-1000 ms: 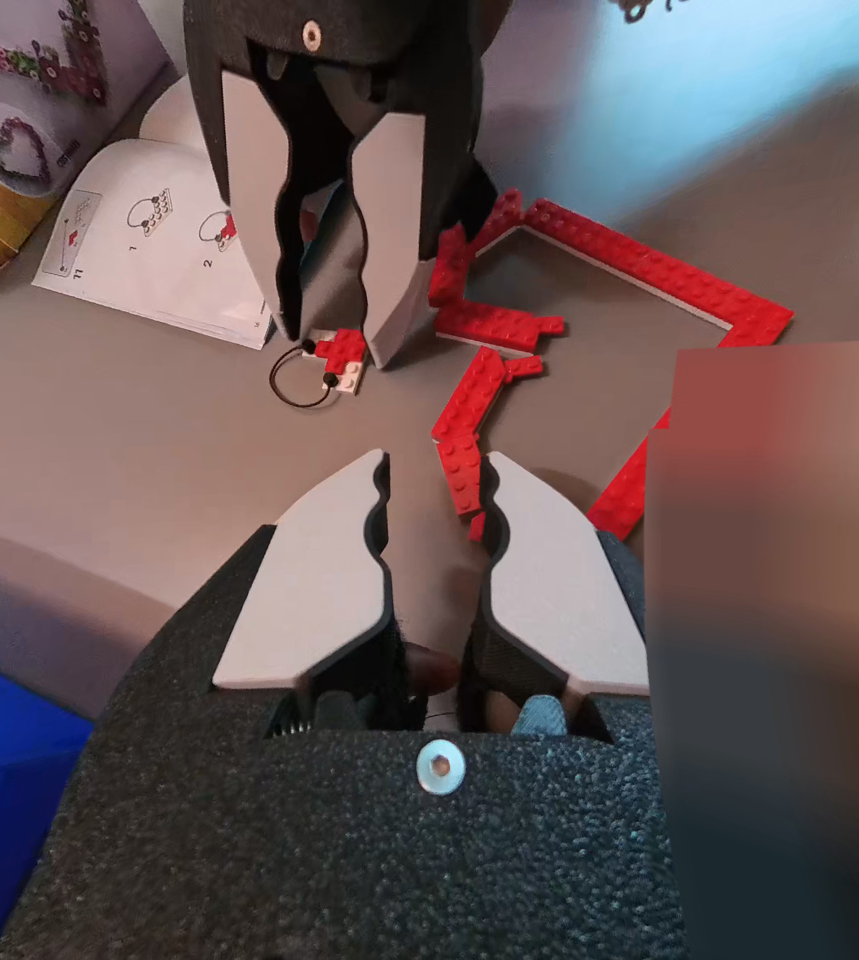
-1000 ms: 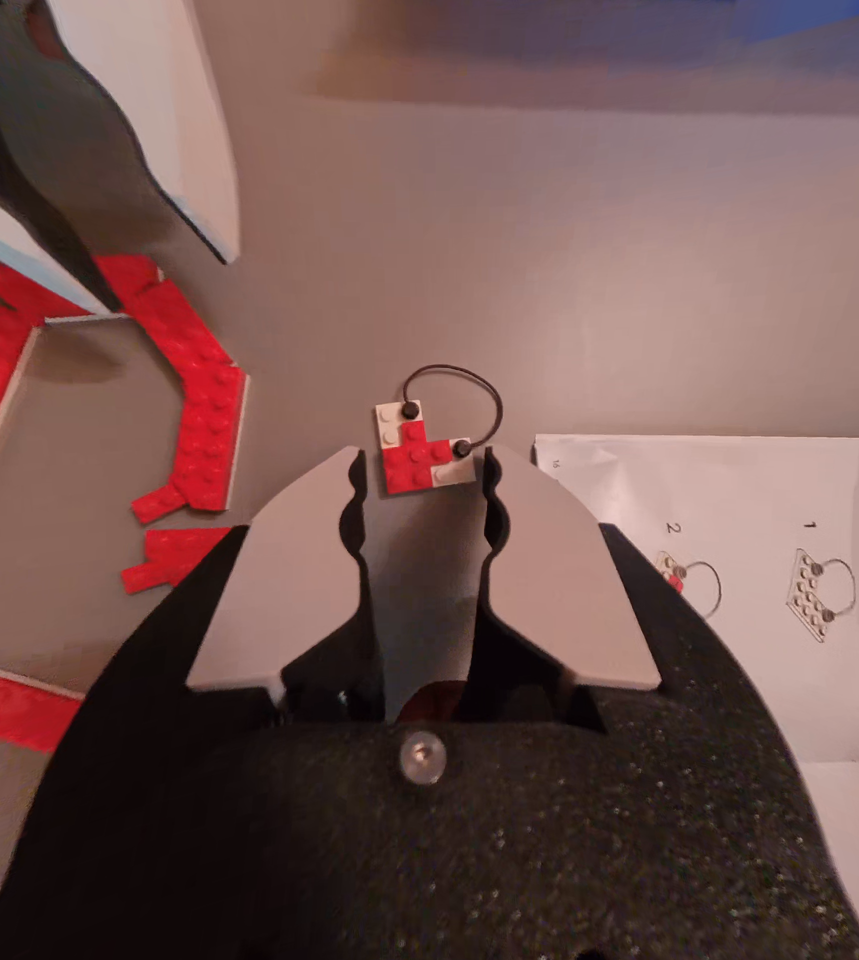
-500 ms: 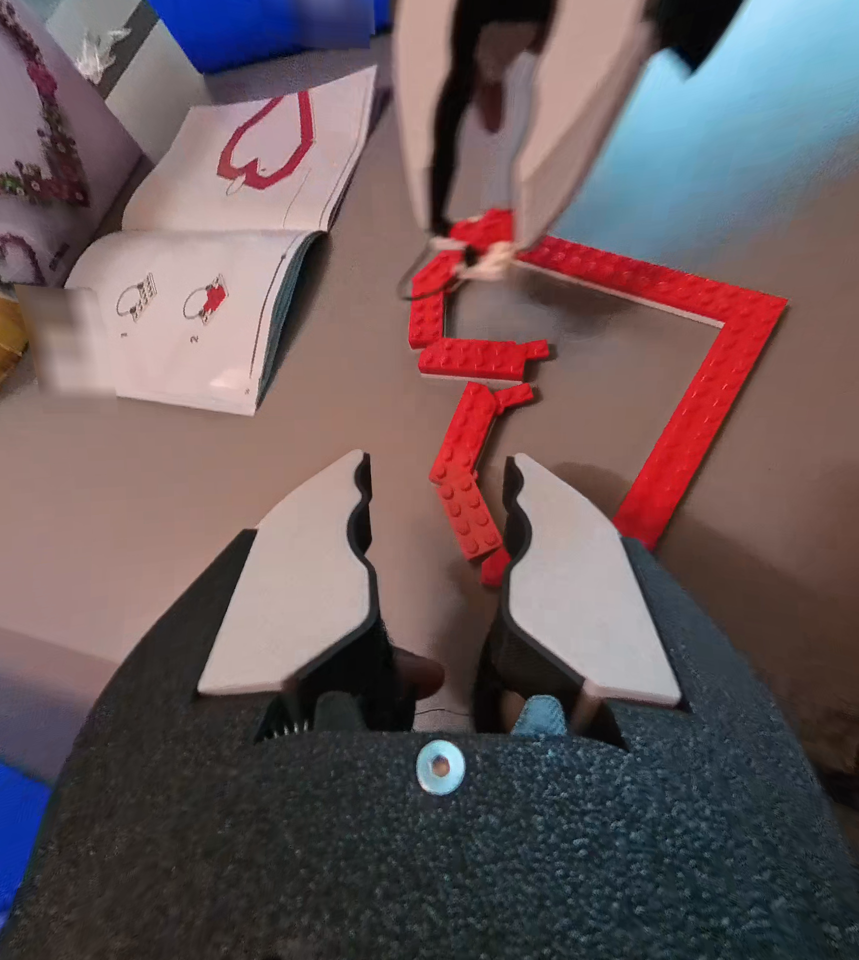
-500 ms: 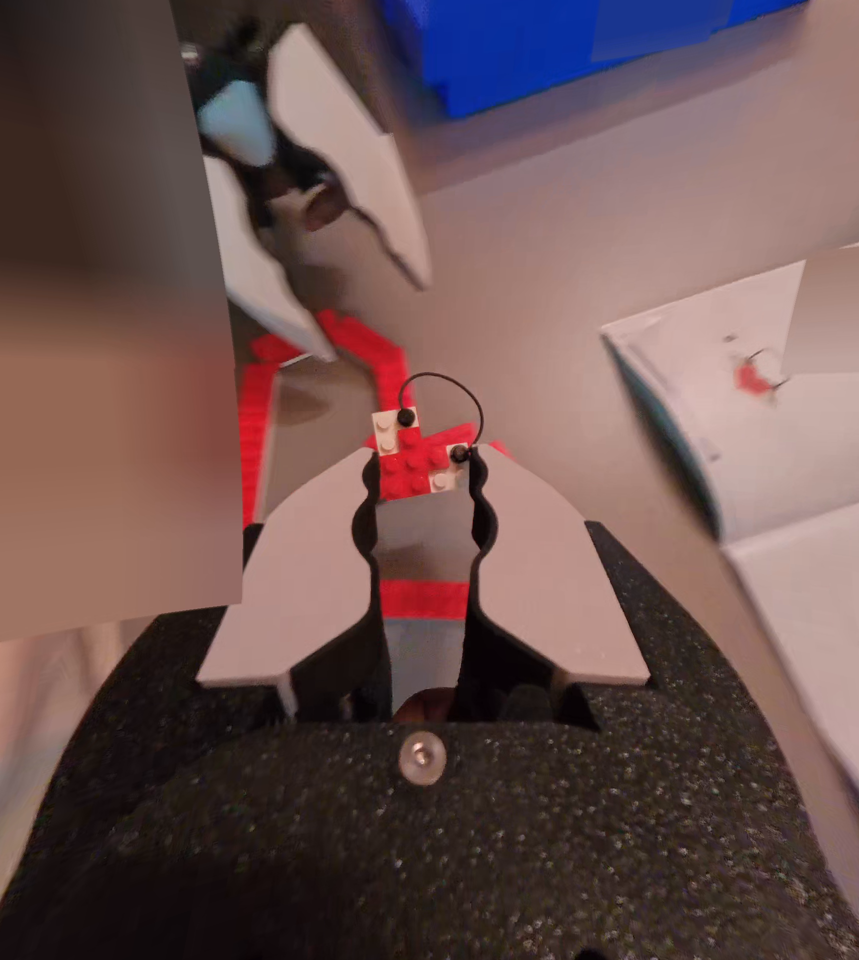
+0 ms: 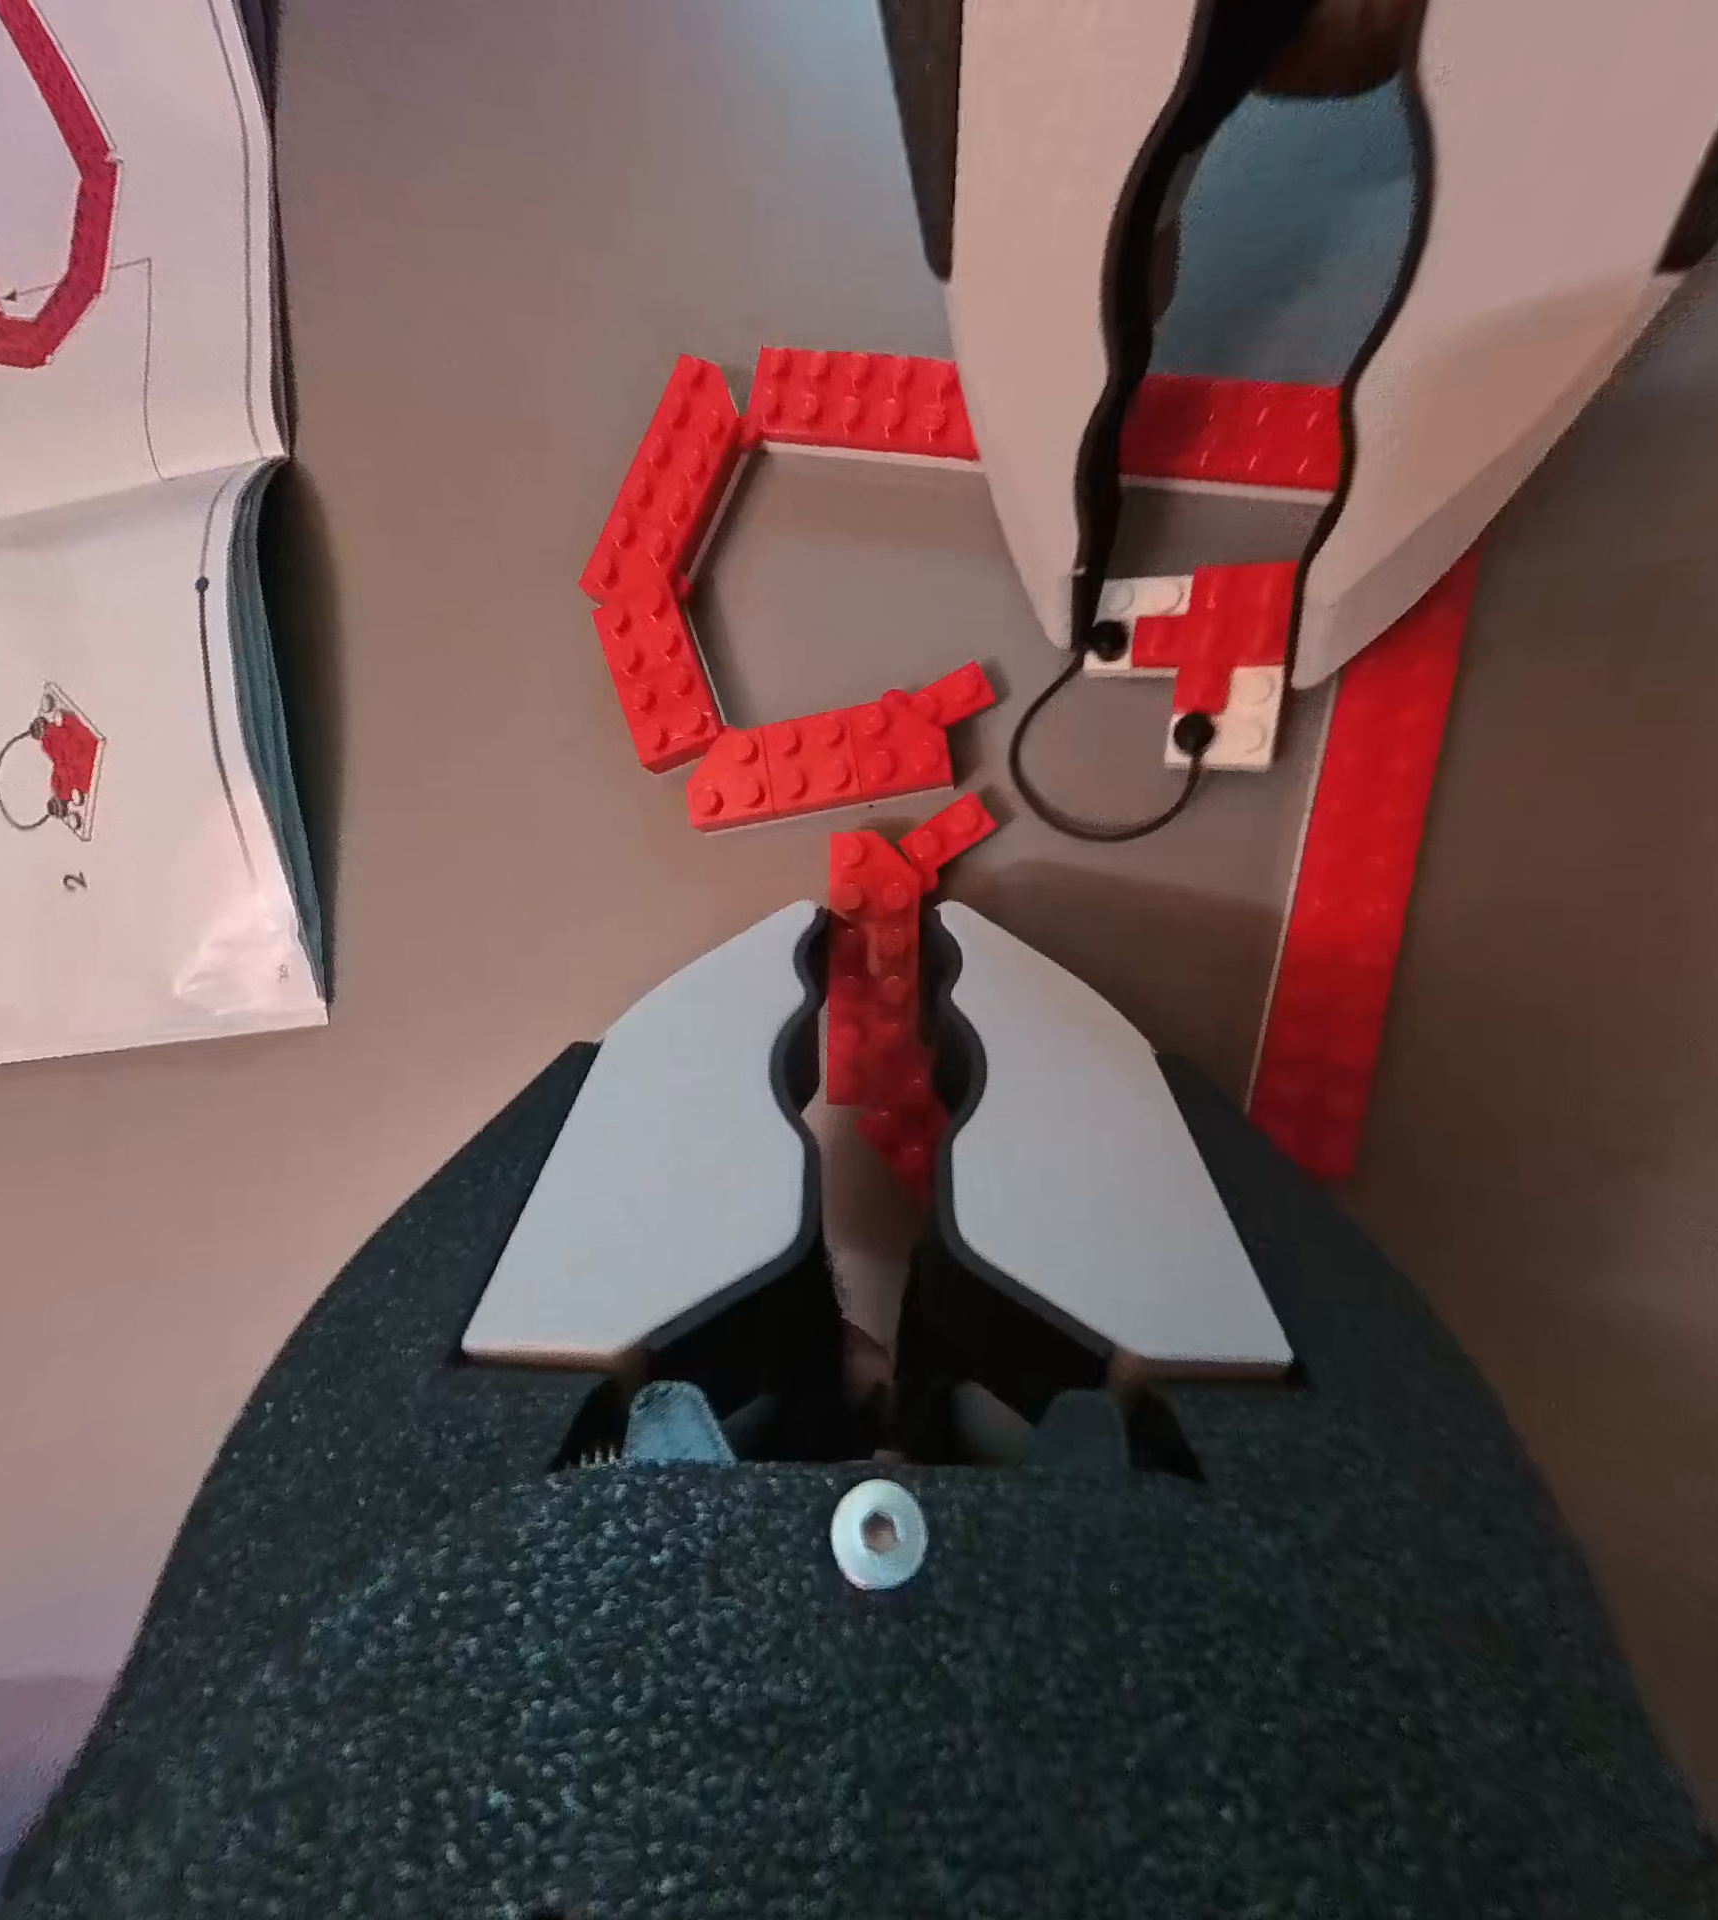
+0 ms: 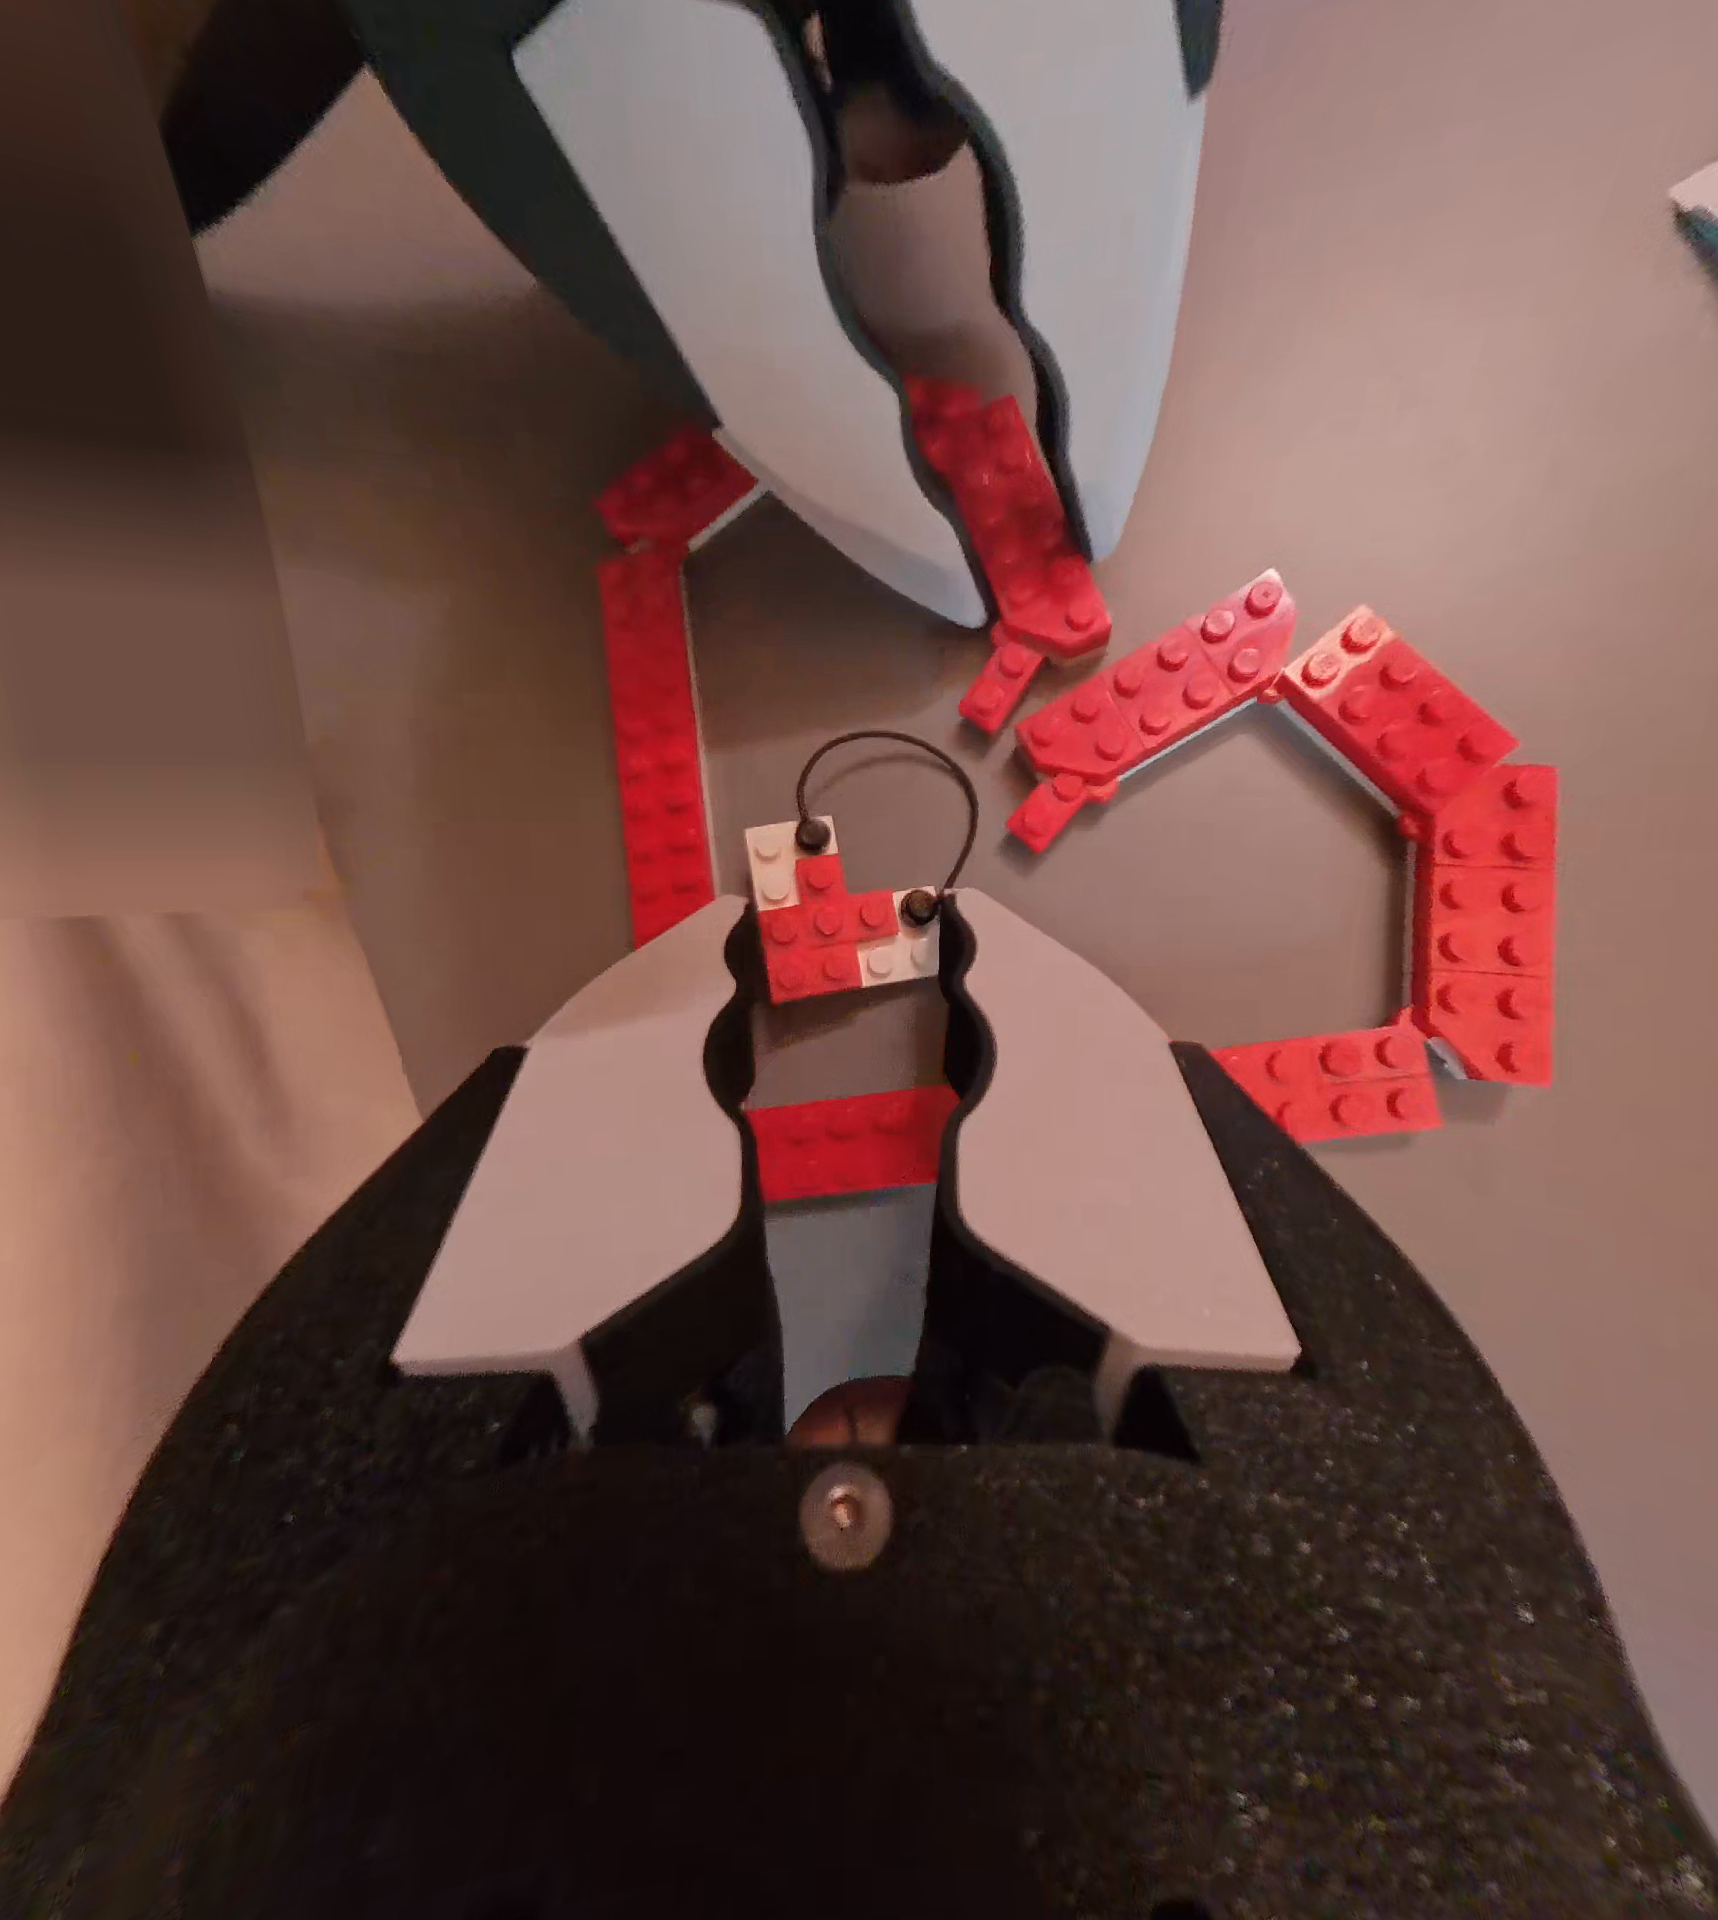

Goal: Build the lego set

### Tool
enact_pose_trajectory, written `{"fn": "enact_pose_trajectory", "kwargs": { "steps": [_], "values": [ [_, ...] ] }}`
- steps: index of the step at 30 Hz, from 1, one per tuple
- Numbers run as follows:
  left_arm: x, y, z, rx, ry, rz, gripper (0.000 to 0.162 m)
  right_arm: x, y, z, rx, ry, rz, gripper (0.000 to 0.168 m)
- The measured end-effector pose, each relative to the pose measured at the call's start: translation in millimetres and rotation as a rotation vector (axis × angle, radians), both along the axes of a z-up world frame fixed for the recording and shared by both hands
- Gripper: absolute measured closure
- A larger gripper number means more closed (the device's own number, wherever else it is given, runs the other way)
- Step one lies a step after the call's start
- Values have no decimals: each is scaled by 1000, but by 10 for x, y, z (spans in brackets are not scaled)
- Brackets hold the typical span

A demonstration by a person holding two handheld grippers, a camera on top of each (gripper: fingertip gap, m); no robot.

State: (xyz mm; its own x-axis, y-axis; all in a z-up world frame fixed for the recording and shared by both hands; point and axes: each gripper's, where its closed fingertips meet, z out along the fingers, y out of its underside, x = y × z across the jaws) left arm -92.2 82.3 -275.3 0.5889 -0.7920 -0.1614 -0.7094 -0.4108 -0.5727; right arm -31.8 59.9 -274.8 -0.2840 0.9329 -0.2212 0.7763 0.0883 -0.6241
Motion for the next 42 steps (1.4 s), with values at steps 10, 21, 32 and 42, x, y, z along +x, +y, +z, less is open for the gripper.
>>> {"fn": "enact_pose_trajectory", "kwargs": {
  "steps": [10,21,32,42],
  "values": [
    [-96,-77,111,56,-63,4,147,-158,-80,37,46,63,39,129],
    [-56,-108,99,88,-88,-1,146,-349,388,297,426,288,766,143],
    [10,-109,86,110,-129,-5,147,-520,304,-4,647,230,1369,131],
    [52,-155,70,99,-160,-36,147,-716,466,-16,650,237,1212,148]
  ]
}}
